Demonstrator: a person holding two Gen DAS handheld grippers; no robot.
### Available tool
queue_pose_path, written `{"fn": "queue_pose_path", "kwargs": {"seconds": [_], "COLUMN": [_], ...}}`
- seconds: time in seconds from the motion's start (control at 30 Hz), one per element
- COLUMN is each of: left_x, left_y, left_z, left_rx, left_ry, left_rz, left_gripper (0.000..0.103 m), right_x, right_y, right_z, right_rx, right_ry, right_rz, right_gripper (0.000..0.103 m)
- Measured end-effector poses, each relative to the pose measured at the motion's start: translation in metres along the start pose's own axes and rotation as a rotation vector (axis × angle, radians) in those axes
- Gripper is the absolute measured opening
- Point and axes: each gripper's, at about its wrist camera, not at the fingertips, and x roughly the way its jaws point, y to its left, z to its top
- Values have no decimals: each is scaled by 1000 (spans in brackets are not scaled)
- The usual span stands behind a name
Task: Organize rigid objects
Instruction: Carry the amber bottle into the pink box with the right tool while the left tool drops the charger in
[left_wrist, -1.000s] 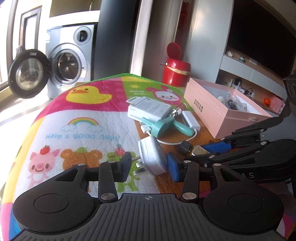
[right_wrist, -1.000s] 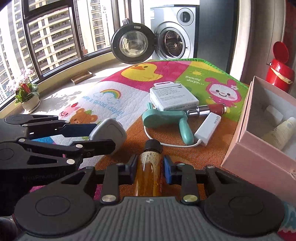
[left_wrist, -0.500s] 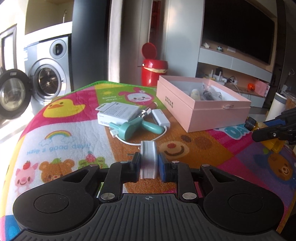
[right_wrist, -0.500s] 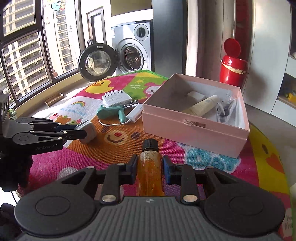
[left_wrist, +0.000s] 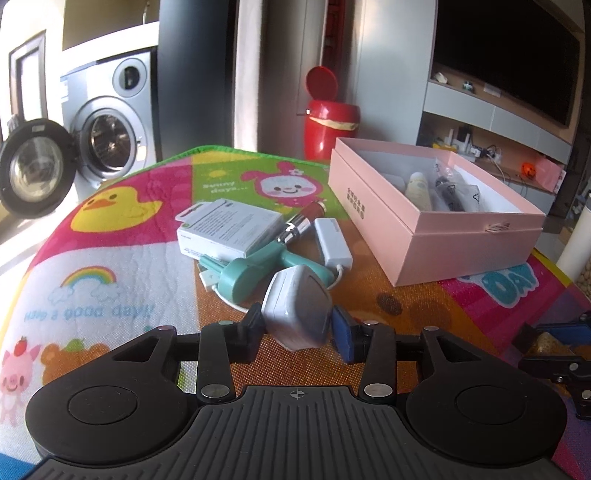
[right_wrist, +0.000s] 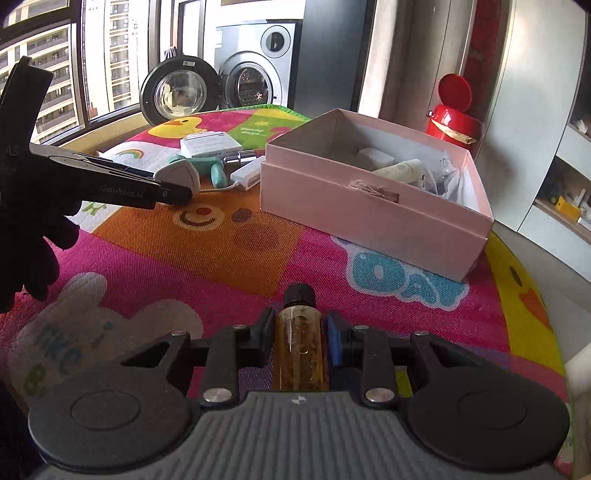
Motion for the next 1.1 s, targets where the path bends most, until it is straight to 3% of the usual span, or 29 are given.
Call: {"fn": "queue_pose_path", "kwargs": {"seconds": [0.1,0.13,0.2,0.4,0.53,0.7,0.8,0.97,1.03,1.1], "left_x": [7,10,13,6,-18,-49,-60,-58,-42,-17], "left_y": [-1,0,0,-2,-15,-31,-41,-71,-76,-75], "left_z": [6,8,10,4,-8,-5,13,78,104,122], "left_rx": [15,20,26,52,123,163,166,207,170,81], "left_ry": [2,4,4,-23,-74,-129,-182,-316,-306,-225], "left_rz": [-5,-9,-15,-79,-114,-176,-208,-246,-258,-278], "left_gripper": [50,51,51,51,51,51,51,51,51,49], "right_x": [8,9,8,-10,-35,-63,-72,-82,-86,-91], "right_y": [-1,-1,-1,-8,-21,-36,-42,-44,-44,-44], "right_z": [7,8,9,3,3,10,14,21,24,27], "right_rx": [-15,-20,-36,-7,35,66,83,92,88,82], "right_ry": [12,22,29,32,-6,-81,-110,-147,-159,-177], "right_rz": [13,22,38,56,44,0,-11,-20,-22,-27], "right_gripper": [38,37,26,26,19,19,19,19,19,19]}}
